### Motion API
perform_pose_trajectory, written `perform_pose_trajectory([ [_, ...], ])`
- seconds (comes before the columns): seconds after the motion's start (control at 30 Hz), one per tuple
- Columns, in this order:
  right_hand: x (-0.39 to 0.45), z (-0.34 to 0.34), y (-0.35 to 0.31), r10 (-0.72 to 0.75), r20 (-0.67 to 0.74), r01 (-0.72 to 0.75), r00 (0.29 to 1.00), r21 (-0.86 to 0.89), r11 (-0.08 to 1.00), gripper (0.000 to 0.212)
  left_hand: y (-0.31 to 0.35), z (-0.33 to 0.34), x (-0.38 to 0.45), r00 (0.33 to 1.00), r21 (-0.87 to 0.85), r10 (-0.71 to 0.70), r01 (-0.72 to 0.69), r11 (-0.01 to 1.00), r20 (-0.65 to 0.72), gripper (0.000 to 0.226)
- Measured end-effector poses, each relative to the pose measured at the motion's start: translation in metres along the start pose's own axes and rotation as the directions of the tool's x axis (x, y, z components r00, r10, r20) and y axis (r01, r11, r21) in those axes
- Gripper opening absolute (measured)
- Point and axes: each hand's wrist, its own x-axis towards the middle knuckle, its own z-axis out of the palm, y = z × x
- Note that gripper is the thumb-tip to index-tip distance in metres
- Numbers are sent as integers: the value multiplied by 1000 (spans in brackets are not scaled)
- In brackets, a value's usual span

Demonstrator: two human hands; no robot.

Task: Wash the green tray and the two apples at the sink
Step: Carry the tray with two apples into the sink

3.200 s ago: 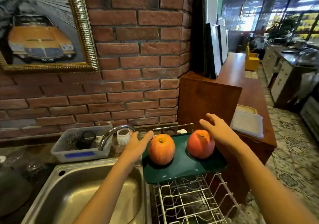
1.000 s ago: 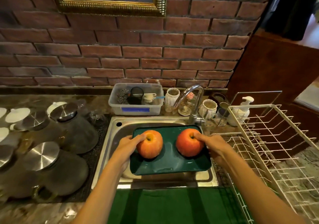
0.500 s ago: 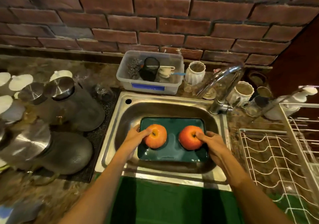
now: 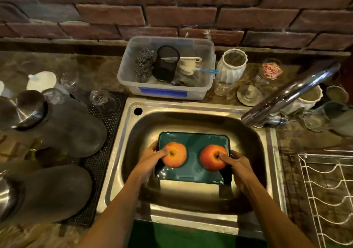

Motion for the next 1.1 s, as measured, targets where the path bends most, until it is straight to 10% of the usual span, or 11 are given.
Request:
perform_pose_trajectory([
  [1.1, 17, -7, 21, 115, 3, -115, 993, 7, 993, 125, -36, -3, 35, 995, 63, -101, 100, 993, 4, 30],
])
